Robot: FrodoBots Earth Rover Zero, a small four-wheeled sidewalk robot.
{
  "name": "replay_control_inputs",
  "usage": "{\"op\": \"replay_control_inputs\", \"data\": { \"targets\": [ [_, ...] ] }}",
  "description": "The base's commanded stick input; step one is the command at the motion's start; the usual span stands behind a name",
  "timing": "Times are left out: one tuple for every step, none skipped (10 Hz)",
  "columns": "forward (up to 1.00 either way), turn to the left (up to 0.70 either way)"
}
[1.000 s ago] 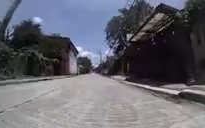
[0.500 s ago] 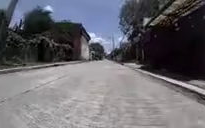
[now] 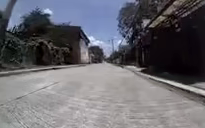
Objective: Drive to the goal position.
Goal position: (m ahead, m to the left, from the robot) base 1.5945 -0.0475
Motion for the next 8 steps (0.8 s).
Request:
{"op": "replay_control_inputs", "data": {
  "targets": [
    [1.0, -0.25],
    [1.0, -0.25],
    [1.0, -0.25],
    [1.0, -0.25],
    [1.0, -0.25],
    [1.0, -0.25],
    [1.0, -0.25],
    [1.0, -0.01]
  ]
}}
